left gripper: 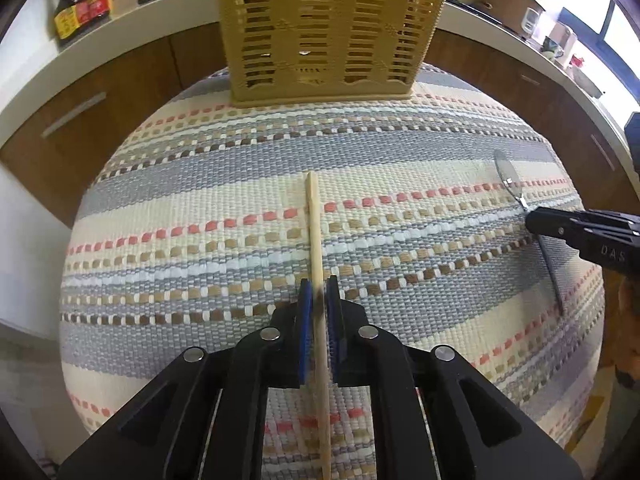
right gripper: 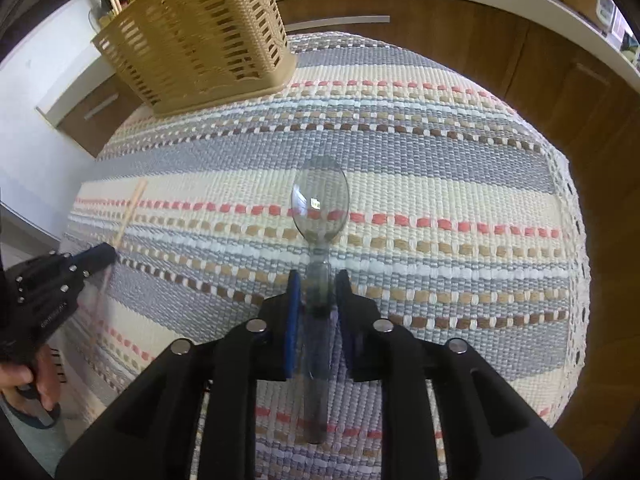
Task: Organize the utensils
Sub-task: 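Lower the chopstick and spoon into the yellow basket and open both tools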
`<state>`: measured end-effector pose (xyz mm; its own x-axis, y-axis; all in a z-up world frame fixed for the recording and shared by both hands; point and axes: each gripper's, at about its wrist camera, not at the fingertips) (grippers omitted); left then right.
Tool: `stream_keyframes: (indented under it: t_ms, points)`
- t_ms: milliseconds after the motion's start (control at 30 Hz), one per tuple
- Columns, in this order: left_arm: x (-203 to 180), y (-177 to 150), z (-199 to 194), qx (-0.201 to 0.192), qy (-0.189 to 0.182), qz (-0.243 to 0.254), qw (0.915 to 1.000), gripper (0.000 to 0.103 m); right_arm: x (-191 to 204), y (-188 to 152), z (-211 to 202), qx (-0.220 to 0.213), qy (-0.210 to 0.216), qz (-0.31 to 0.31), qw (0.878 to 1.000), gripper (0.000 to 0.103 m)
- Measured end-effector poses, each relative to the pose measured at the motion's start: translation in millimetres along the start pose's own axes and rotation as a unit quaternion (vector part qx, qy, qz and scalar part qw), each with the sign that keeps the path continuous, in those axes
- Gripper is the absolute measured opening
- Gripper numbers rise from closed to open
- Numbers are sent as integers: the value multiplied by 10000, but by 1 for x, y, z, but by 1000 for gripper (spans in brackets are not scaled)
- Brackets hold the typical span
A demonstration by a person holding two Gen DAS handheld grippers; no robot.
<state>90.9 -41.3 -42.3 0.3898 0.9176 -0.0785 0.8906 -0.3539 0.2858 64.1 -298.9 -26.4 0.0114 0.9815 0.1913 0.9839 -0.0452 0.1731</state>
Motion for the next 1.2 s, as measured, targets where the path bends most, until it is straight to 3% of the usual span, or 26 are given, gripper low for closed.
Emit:
stream_keyframes:
  t_ms: [67, 200, 367, 433, 500, 600, 733, 867, 1033, 1200]
  points:
    - [2, 4, -1, 72, -75, 71, 9999, 16, 3, 6, -4, -27, -50, -86, 9999, 39]
    - [5, 17, 5, 426, -168, 317, 9984, 17, 12, 18, 3, 293, -327, -119, 9990, 39]
    - [-6, 31, 9, 865, 87, 766, 9933, 17, 30, 21, 12, 501, -986, -348, 9933, 23]
    - [-11, 32, 11, 912, 321, 889, 9913, 10, 37, 19, 12, 556, -992, -438, 9926, 12]
    - [-22, 36, 14, 874, 600, 1022, 9891, 6, 42, 19, 12, 574, -1006, -479, 9921, 10]
    - [-24, 36, 12, 738, 575, 973, 9909, 4, 45, 19, 8, 454, -836, -496, 9942, 10]
    - [-14, 40, -9, 262, 246, 715, 9968, 4, 50, 25, -22, -66, -394, -650, 9971, 10]
    - [1, 58, -59, -674, -128, 476, 9965, 4, 62, 37, -65, -830, -38, -889, 9926, 10]
    - [2, 82, -126, -1846, -299, 367, 9817, 4, 71, 60, -111, -1719, 292, -1083, 9787, 10]
    - [4, 106, -174, -2911, -384, 308, 9554, 4, 72, 85, -146, -2458, 527, -1228, 9601, 10]
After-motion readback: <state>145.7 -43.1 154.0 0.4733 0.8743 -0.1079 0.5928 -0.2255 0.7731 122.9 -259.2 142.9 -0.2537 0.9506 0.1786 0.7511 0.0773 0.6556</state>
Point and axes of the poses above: each gripper's, at about its wrist camera, not at the fingertips, and z roughly the way its jaws point, x to its left, y to its top, and after that the axes turned 12 degrees about x, right-handed
